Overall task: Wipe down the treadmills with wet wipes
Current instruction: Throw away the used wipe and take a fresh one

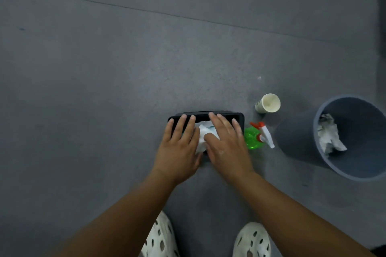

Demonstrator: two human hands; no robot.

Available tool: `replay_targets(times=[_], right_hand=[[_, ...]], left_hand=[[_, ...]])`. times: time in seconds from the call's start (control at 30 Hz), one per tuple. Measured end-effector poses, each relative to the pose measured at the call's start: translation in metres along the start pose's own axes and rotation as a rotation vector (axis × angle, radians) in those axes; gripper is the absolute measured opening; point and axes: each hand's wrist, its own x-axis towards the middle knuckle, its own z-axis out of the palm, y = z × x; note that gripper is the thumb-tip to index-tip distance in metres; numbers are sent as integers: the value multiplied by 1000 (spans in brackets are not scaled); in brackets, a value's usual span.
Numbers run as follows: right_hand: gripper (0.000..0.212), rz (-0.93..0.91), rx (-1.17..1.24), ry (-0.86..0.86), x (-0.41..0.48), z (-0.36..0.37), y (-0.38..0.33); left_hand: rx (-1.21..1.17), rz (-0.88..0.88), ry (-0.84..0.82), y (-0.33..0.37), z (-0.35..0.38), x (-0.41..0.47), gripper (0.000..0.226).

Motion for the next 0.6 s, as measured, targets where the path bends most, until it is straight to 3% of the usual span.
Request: replay_targets(times=[0.2, 0.27, 0.33, 0.4, 0.6], right_hand=[[17, -88, -50, 38, 17, 92, 44], [35, -100, -82, 7, 24, 107, 51], [53, -109, -100, -53, 24, 115, 52], [59, -114, -108, -104, 15, 119, 51], [44, -16, -161, -158, -8, 130, 54]], left_hand=[[85, 50, 146, -25, 89, 38, 30], [81, 63, 195, -32, 100, 44, 20], [80, 92, 228, -37, 108, 40, 18], [75, 124, 226, -41, 116, 28, 17], [123, 163, 111, -49, 121, 9, 26]])
